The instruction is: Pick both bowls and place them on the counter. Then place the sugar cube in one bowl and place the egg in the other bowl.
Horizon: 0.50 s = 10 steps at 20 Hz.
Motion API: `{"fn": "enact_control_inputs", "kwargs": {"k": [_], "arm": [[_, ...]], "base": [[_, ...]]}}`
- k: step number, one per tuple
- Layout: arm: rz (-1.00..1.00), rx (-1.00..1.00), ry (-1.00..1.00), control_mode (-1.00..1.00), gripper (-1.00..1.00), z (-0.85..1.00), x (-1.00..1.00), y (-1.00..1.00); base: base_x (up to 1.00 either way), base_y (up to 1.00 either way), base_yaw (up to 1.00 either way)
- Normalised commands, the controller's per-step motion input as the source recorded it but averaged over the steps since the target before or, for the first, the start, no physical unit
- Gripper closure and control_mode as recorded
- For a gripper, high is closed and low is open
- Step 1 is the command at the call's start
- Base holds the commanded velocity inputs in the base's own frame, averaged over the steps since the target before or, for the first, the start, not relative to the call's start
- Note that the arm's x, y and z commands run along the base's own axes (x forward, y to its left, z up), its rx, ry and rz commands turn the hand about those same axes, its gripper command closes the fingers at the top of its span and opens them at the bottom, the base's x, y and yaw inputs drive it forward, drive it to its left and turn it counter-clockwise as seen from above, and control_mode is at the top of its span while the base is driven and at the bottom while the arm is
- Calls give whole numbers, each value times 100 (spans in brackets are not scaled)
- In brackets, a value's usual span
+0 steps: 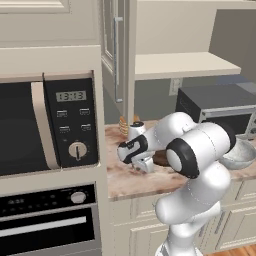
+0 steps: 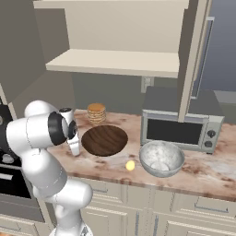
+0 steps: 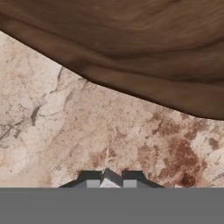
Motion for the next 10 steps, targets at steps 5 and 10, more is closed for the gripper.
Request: {"fn": "enact_control_inputs", "kwargs": {"k": [5, 10], "arm": [[-1, 2, -4, -100, 100, 1, -22, -23], [0, 3, -4, -100, 100, 65, -13, -29]], "base": [[0, 0, 0], [0, 0, 0]]}}
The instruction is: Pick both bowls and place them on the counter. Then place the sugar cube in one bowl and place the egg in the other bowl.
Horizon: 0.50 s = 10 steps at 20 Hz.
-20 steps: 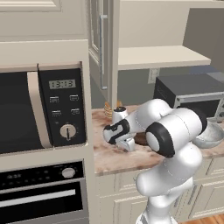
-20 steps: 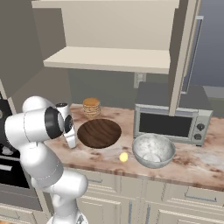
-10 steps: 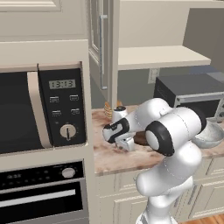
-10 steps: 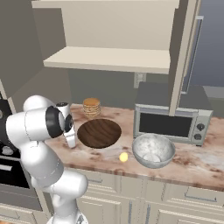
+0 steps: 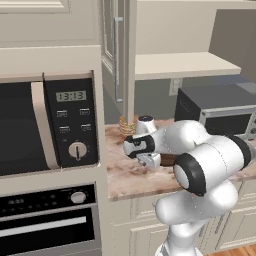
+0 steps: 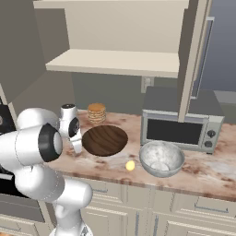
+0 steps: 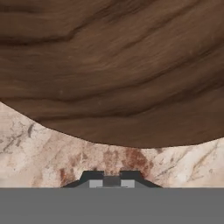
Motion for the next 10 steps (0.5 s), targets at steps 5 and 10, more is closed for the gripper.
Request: {"fn": "enact_control_inputs", "kwargs": {"k": [5, 10], "arm": [[0, 1, 0, -100, 100, 67, -4, -28], [0, 0, 0, -100, 100, 15, 15, -39]], "base": [[0, 0, 0], [0, 0, 0]]}}
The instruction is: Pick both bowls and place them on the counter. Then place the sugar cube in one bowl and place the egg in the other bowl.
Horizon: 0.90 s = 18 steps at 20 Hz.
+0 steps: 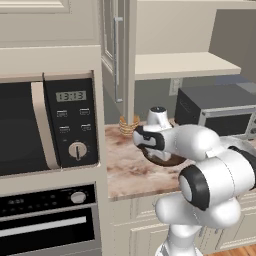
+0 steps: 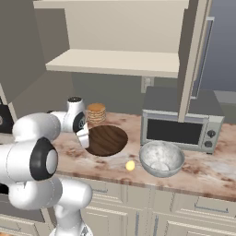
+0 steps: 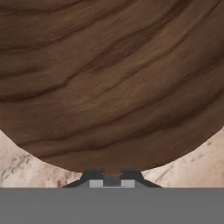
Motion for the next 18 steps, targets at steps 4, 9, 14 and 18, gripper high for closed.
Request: {"fn": "enact_control_inputs", "kwargs": {"k": [4, 9, 14, 18], "arm": [[0, 0, 0, -100, 100, 0, 35, -49], [0, 0, 0, -100, 100, 0, 46, -43], [0, 0, 0, -100, 100, -19, 20, -27], [0, 0, 0, -100, 100, -33, 6, -9]], "base": [[0, 0, 0], [0, 0, 0], [0, 0, 0], [0, 0, 0]]}}
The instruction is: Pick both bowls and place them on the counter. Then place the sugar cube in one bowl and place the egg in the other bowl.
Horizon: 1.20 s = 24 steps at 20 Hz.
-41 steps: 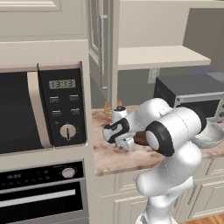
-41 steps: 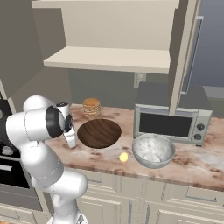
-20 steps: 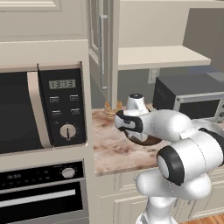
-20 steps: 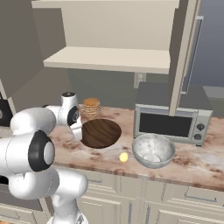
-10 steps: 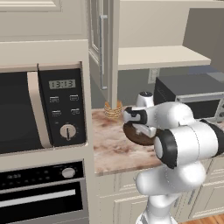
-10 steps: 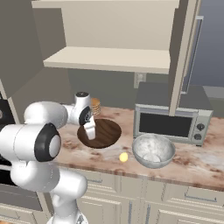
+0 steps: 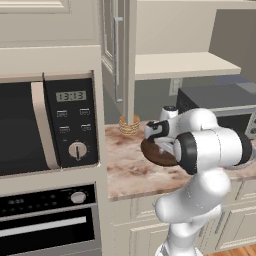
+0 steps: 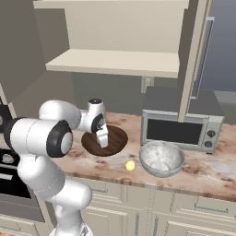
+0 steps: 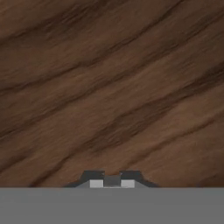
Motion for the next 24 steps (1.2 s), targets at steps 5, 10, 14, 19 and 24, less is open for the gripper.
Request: {"fn": "enact_control_inputs", "kwargs": {"k": [5, 10, 14, 19, 24], "arm": [[0, 0, 1, -100, 100, -13, 13, -4], [0, 0, 3, -100, 100, -20, 13, -1], [0, 0, 4, -100, -100, -22, 11, 0], [0, 0, 2, -100, -100, -2, 5, -2], [-1, 1, 0, -100, -100, 36, -2, -14]], "base": [[0, 0, 0], [0, 0, 0], [0, 0, 0], [0, 0, 0], [0, 0, 0]]}}
